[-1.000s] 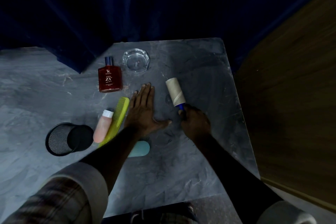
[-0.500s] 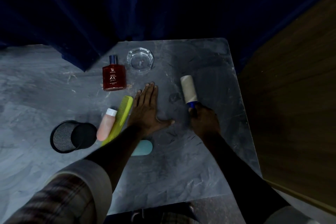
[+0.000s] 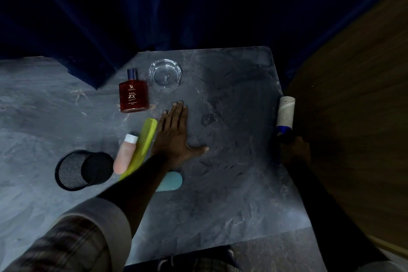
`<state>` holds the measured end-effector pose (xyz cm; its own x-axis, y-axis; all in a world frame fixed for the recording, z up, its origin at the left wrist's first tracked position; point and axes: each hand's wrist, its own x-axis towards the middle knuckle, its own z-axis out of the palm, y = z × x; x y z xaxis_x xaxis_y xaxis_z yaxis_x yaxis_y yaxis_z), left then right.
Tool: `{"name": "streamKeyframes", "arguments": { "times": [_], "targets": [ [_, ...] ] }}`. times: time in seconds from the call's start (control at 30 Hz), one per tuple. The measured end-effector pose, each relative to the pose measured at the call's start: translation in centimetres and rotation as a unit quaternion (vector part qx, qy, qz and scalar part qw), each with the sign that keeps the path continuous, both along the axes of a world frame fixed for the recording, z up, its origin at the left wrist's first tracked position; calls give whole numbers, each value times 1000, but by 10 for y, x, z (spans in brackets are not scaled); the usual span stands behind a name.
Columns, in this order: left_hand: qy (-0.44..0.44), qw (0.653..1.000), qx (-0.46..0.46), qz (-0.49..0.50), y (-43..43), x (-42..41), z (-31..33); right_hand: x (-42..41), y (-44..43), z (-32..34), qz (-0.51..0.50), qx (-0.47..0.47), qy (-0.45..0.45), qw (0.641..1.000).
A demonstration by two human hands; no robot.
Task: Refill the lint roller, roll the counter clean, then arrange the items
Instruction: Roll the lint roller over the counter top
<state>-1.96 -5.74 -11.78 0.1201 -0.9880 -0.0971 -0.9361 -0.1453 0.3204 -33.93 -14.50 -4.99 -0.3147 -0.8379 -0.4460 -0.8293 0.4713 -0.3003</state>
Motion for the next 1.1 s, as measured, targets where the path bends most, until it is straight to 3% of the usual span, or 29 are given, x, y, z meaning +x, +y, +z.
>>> {"name": "streamKeyframes", "arguments": {
  "times": [0.2,0.33,0.43,0.7,1.1],
  "targets": [
    [-3,1000,-6,3,0,0,-1,14,-3,-4,42,14,22,999],
    [-4,1000,-13,5,0,0,-2,45,7,-8,127,-20,59,990],
    [-4,1000,-15,7,0,0,-3,75,12,-9,155,-32,35,987],
    [-4,1000,-11,6,-2,0,-7,133,51,-8,317,-96,68,941],
    [5,1000,-18,7,-1,1,-6,147,56,-15,360,-96,29,928]
  ]
}}
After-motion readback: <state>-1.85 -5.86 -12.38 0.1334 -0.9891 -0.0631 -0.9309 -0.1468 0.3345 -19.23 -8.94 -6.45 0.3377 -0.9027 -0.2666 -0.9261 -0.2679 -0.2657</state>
